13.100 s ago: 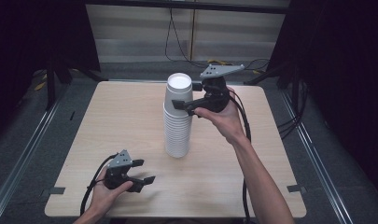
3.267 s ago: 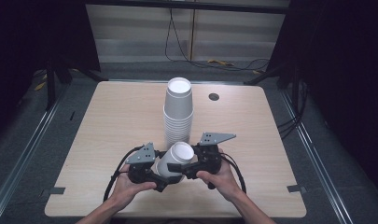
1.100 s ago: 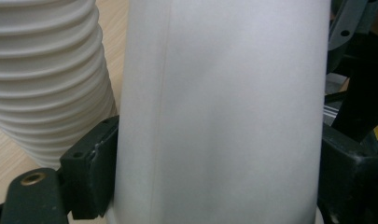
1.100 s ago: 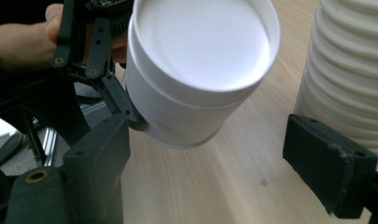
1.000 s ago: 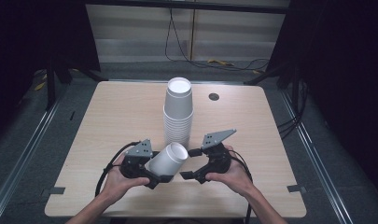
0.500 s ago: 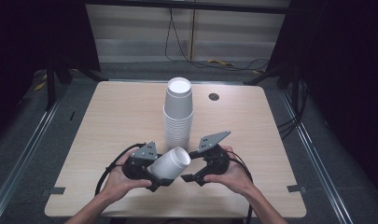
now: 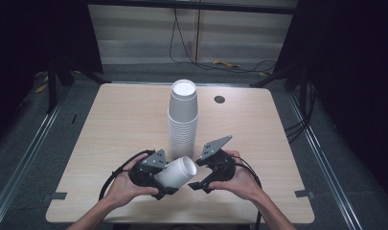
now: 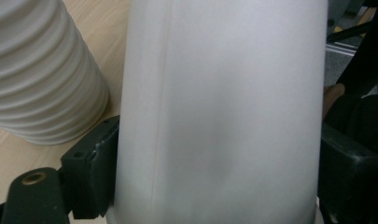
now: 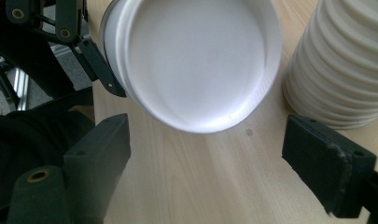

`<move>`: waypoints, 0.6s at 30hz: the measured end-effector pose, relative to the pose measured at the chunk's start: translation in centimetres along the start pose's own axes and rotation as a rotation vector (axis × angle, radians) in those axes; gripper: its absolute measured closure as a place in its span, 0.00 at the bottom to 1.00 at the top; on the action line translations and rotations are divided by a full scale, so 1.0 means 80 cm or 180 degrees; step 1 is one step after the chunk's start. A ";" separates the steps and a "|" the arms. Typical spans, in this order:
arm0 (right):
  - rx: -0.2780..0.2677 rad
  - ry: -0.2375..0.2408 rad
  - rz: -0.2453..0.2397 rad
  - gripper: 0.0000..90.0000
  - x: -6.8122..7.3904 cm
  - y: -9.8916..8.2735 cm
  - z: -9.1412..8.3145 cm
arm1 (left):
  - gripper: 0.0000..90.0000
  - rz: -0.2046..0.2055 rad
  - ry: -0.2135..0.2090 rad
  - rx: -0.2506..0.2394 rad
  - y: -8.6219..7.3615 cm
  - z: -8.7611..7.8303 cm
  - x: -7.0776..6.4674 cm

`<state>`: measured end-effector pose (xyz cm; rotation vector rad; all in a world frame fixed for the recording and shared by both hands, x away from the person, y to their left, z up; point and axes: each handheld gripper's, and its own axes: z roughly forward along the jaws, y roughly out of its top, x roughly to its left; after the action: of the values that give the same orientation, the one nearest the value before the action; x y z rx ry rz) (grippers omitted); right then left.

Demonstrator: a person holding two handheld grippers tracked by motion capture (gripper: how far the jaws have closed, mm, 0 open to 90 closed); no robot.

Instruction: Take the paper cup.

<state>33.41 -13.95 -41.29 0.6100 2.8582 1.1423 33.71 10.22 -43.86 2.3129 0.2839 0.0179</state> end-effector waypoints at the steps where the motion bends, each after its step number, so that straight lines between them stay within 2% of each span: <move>1: 0.0015 -0.0008 -0.0005 0.19 0.000 0.000 0.000 | 0.16 -0.0009 0.0009 0.0011 0.000 0.001 -0.001; 7: 0.0137 -0.0025 -0.0053 0.20 0.000 0.003 0.004 | 0.16 0.0029 0.0051 0.0120 0.002 0.002 -0.001; 12: 0.0216 0.0018 -0.0097 0.25 0.002 0.005 0.005 | 0.16 0.0056 0.0009 0.0201 0.003 0.004 0.000; 18: 0.0265 0.0000 -0.0161 0.22 0.004 0.006 0.007 | 0.16 0.0119 -0.0021 0.0310 0.006 0.012 -0.004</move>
<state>33.36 -13.16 -41.29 0.5367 2.9157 1.0213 33.61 9.17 -44.18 2.4144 0.2430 0.0154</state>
